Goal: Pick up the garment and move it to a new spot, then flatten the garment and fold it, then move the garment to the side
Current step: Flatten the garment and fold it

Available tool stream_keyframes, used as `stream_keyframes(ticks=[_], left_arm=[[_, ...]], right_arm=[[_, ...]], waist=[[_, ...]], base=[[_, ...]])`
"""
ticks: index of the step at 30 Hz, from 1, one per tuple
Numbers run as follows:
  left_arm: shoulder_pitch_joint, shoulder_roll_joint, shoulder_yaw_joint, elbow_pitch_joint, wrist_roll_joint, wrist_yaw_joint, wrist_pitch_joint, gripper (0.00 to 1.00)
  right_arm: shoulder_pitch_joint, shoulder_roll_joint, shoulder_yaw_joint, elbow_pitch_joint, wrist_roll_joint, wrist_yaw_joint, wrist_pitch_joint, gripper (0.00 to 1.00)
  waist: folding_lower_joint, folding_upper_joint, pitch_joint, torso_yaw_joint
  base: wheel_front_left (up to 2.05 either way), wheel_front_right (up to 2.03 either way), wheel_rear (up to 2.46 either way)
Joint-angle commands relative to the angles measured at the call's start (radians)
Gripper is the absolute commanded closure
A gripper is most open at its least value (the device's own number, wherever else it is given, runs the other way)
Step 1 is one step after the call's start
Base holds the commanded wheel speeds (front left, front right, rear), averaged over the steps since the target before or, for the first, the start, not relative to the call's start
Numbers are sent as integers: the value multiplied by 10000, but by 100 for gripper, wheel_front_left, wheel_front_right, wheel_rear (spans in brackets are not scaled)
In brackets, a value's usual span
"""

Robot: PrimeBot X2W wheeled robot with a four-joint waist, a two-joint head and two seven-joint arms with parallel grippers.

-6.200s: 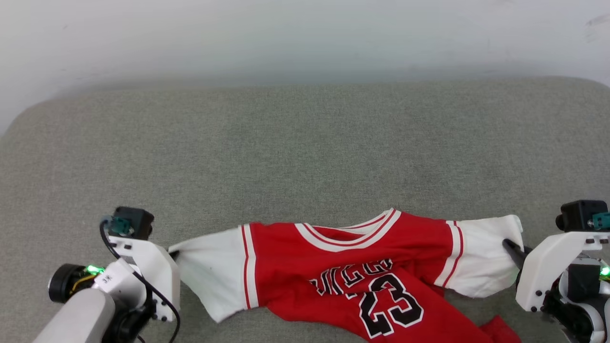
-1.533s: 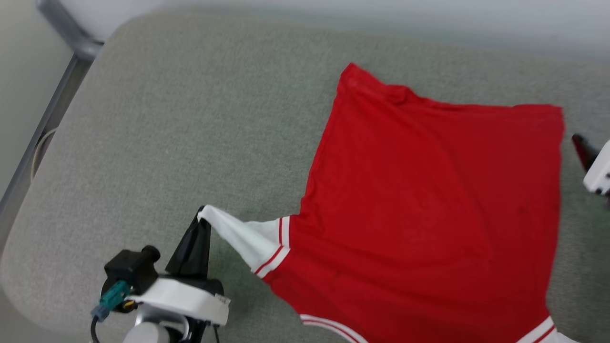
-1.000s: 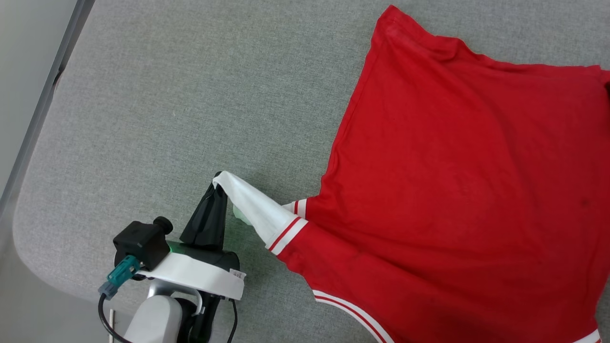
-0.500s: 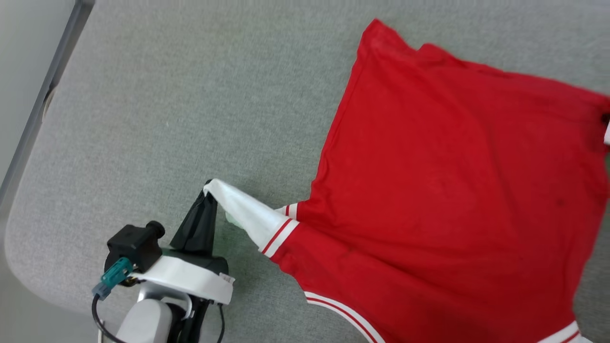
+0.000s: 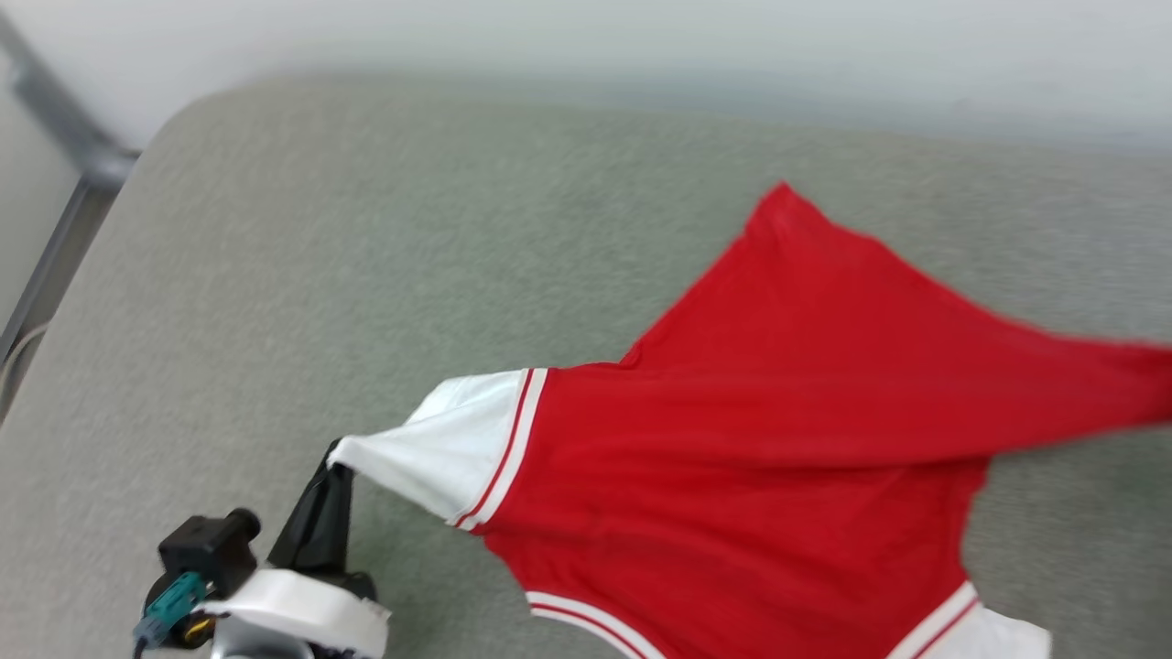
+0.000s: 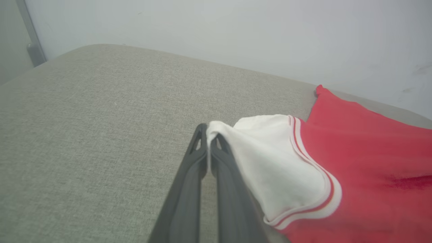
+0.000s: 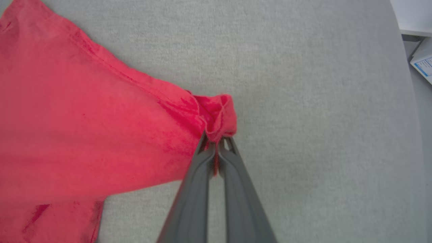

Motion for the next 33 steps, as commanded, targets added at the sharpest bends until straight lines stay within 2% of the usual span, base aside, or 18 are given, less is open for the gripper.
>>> stream_keyframes(ticks=[1, 5, 10, 15, 20, 21, 22, 23, 27, 33], left_arm=[[140, 74, 94, 13, 62, 5, -26, 100], [516, 121, 389, 71, 90, 6, -26, 100], [866, 193, 550, 273, 68, 17, -24, 100], [1065, 264, 534, 514, -15, 32, -2, 100], [1081, 327, 506, 810, -115, 36, 49, 100], [1088, 328, 503, 841, -113, 41, 51, 100], [1096, 325, 492, 861, -110, 50, 59, 100], [1095, 320, 475, 884, -131, 52, 80, 100], [1010, 322, 397, 907, -165, 42, 117, 100], [719, 319, 240, 904, -183, 34, 119, 100]], right_arm=[[420, 83, -104, -192, 50, -13, 17, 100], [2592, 743, -744, -1635, 320, -13, -7, 100], [4879, 2043, -1388, -2821, 453, -13, -243, 100], [6534, 3070, -1629, -3214, 388, -13, -543, 100], [7274, 3385, -1578, -2822, 489, -13, -1117, 100], [7270, 3404, -1614, -2695, 602, -13, -1349, 89], [7215, 3402, -1655, -2551, 683, -13, -1662, 61], [7107, 3408, -1586, -2398, 810, -13, -2007, 0], [6636, 3408, -1503, -2004, 1167, -11, -3781, 0], [5553, 3411, -1391, -1634, 730, -10, -6785, 0]], waist=[[0, 0, -535, -558], [0, 0, -881, -1034], [0, 0, -1129, -1496], [0, 0, -1261, -1750], [0, 0, -1320, -1893], [0, 0, -1333, -1925], [0, 0, -1331, -1949], [0, 0, -1327, -1966], [0, 0, -1298, -1957], [0, 0, -1187, -1793]], base=[[0, 0, 0], [0, 0, 0], [0, 0, 0], [0, 0, 0], [0, 0, 0], [0, 0, 0], [0, 0, 0], [0, 0, 0], [0, 0, 0], [0, 0, 0]])
